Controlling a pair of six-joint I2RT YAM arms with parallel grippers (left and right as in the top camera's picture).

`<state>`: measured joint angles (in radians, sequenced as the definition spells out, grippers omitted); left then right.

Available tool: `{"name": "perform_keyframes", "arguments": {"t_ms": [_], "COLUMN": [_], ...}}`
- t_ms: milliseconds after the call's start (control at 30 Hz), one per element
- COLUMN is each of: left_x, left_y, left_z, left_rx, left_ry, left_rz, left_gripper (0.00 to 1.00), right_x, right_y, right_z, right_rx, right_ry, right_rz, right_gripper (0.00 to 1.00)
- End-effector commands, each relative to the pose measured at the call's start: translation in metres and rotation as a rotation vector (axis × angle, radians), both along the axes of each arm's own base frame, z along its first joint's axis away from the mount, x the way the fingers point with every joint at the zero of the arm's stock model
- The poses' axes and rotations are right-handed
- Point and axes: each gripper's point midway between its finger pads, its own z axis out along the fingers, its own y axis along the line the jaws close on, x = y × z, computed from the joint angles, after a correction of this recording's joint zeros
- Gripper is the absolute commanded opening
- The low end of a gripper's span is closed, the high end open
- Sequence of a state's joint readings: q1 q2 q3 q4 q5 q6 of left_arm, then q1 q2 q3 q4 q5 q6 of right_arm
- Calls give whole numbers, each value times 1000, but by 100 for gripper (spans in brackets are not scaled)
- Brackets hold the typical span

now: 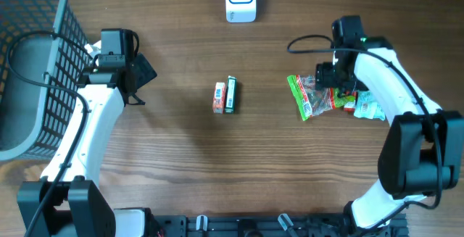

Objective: Scan the item barcode
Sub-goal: 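Lay the snack bag down at right and release it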

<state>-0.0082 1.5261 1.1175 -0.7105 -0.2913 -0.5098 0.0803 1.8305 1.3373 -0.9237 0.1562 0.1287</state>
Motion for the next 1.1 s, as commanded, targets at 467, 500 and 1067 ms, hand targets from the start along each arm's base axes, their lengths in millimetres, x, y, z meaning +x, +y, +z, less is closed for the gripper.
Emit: {"name": "perform_keyframes", "arguments": {"t_ms": [467, 500, 1067], "left_x": [0, 0, 0], "left_y": [4, 4, 4], "left_z": [-1, -1, -1], "left_rx": [15, 15, 15], "left_ry": [4, 4, 5], "left_rz": [2, 2, 2], "left_gripper": [100, 100, 100], "right_x": [13, 11, 6], "right_y": [103, 98, 32], "right_z": [-35, -46, 3], "right_rx": [424, 398, 76], "right_ry": [-171, -182, -237], "right_rz": [177, 168, 85], "right_gripper": [10, 6, 5]}}
